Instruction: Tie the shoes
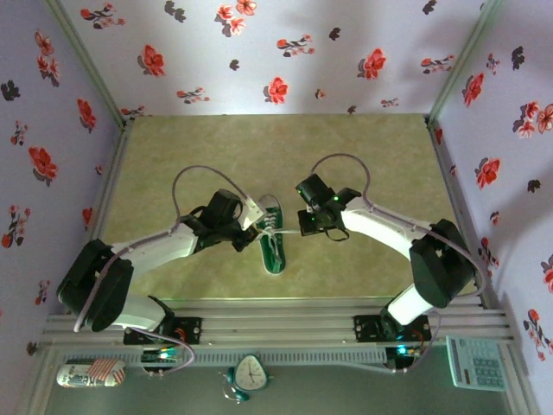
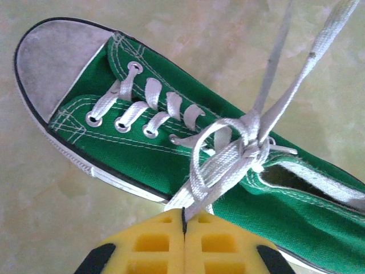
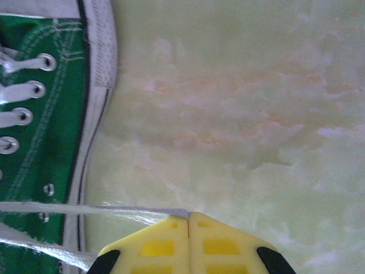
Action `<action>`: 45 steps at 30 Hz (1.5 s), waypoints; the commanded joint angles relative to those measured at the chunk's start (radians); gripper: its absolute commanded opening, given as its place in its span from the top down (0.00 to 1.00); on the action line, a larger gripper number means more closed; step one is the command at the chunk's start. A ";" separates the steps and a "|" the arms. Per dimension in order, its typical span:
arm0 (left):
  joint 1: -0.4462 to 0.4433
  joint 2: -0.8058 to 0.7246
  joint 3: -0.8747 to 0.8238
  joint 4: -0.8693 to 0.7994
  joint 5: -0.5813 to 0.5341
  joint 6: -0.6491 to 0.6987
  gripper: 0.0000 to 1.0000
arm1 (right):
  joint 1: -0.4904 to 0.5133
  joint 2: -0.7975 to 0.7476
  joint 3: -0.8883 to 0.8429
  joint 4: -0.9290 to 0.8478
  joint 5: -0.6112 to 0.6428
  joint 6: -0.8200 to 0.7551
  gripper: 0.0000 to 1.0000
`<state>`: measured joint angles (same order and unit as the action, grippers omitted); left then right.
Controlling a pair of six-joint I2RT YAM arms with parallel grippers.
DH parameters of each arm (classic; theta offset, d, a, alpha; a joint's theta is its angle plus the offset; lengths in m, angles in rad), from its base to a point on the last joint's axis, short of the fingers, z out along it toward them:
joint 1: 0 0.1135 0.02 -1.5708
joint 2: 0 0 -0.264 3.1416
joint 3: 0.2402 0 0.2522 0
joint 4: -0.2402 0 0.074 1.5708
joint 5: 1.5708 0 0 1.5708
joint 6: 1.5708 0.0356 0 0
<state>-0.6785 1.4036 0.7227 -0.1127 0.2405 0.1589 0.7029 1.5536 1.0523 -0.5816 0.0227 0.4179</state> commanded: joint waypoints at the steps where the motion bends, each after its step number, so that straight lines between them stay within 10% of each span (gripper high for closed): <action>1: 0.003 0.011 0.021 -0.008 0.034 -0.012 1.00 | -0.004 0.034 0.101 0.068 -0.101 -0.020 1.00; 9: 0.002 0.015 -0.026 0.113 -0.011 -0.137 1.00 | 0.012 0.227 0.345 0.098 -0.242 -0.013 0.99; 18: 0.002 0.026 -0.120 0.272 -0.063 -0.328 1.00 | 0.009 0.190 0.355 0.218 -0.244 -0.014 0.53; 23: 0.002 0.032 -0.159 0.335 -0.077 -0.370 1.00 | 0.002 0.017 0.141 0.314 -0.101 0.016 0.54; 31: 0.002 0.047 -0.156 0.343 -0.066 -0.366 1.00 | 0.018 -0.115 -0.217 0.526 -0.355 0.049 0.62; 45: 0.002 0.057 -0.124 0.303 -0.060 -0.341 1.00 | 0.053 0.017 -0.230 0.591 -0.494 0.063 0.57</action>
<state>-0.6788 1.4479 0.5739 0.2008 0.1909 -0.1894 0.7456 1.5448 0.7952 -0.0029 -0.4358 0.4904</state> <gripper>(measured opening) 0.065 0.430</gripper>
